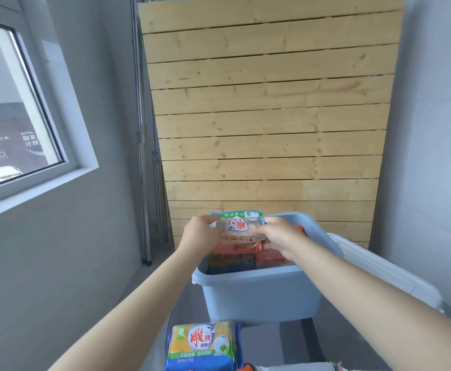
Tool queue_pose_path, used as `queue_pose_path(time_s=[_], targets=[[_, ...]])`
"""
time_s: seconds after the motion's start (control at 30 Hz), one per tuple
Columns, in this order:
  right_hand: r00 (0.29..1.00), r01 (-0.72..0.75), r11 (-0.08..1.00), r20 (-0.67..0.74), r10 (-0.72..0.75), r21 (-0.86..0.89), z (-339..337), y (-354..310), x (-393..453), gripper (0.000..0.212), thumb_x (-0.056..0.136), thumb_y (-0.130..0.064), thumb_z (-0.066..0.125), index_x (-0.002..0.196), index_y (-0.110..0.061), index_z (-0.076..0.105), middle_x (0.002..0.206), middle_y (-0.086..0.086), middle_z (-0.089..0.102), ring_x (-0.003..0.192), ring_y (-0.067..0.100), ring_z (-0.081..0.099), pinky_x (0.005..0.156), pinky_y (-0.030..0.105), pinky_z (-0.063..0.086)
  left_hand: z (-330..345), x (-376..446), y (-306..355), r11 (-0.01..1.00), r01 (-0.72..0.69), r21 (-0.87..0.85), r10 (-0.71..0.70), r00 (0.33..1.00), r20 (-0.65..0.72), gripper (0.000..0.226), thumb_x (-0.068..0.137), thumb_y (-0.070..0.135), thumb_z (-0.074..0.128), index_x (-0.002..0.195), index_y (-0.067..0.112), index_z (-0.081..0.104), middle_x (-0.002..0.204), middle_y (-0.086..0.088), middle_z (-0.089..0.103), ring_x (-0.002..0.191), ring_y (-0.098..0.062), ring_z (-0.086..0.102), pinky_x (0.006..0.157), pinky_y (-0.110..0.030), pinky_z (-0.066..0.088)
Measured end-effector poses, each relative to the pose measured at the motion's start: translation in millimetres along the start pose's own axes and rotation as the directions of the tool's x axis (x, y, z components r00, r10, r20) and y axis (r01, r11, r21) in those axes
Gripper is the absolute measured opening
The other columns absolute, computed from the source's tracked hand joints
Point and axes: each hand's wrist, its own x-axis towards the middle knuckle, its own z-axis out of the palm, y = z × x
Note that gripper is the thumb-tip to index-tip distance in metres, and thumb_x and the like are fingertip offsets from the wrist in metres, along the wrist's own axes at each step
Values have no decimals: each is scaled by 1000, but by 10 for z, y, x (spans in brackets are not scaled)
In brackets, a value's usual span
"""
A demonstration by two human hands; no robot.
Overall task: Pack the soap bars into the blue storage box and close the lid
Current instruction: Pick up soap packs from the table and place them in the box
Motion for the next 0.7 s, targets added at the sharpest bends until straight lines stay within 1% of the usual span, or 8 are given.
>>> queue_pose_path(time_s=[0.07,0.13,0.27,0.37,0.5,0.57,0.63,0.7], targets=[[1000,2,999,18,-1,-47,-1,6,120,25,84,-22,65,108,-13,68,114,9,69,108,25,62,94,42,50,41,54,-3,995,-9,102,9,1000,2,41,94,23,50,134,19,55,105,-16,69,56,-12,51,45,-19,33],[999,34,988,23,-30,-149,14,-20,206,26,84,-26,65,106,-14,69,111,8,70,104,25,65,92,41,52,56,113,-12,991,-13,137,12,1000,8,34,95,20,45,123,14,63,81,-9,65,52,-13,41,46,-22,31],[995,68,833,-19,-94,-550,90,1,250,31,86,-37,59,75,-7,58,69,10,58,61,20,51,55,27,36,134,162,-53,964,7,266,-30,996,85,19,89,12,47,86,6,64,61,-1,42,53,-19,34,48,-23,28],[993,50,712,-41,-110,-700,162,80,270,41,89,-35,56,60,-15,35,58,0,39,52,17,37,45,28,23,214,184,-64,912,-11,411,-66,983,173,14,92,17,49,94,8,60,64,1,43,54,-14,36,47,-21,29],[987,51,637,-58,-150,-770,169,81,257,40,87,-44,58,68,-11,46,98,6,50,101,26,47,68,30,40,262,194,-87,821,-85,564,-49,975,217,13,95,10,39,84,11,45,66,0,38,55,-10,33,46,-19,26],[975,101,645,-53,-214,-757,117,118,259,41,83,-46,63,104,-11,59,127,9,43,123,27,39,90,35,42,291,166,-87,742,-129,658,-50,968,246,14,94,7,36,97,10,49,84,-5,52,68,-13,43,57,-18,35],[957,192,701,-26,-288,-687,82,145,230,52,81,-38,67,128,-19,53,127,6,45,126,26,39,98,34,39,319,149,-83,589,-168,790,-42,970,238,29,94,5,36,119,4,51,122,-14,50,103,-24,49,82,-25,39],[934,288,679,41,-355,-675,65,138,196,40,83,-32,67,122,-27,61,108,0,46,119,22,41,91,27,37,301,169,-71,414,-205,887,59,978,198,32,93,6,39,121,7,56,132,-15,41,121,-31,38,87,-29,35]])
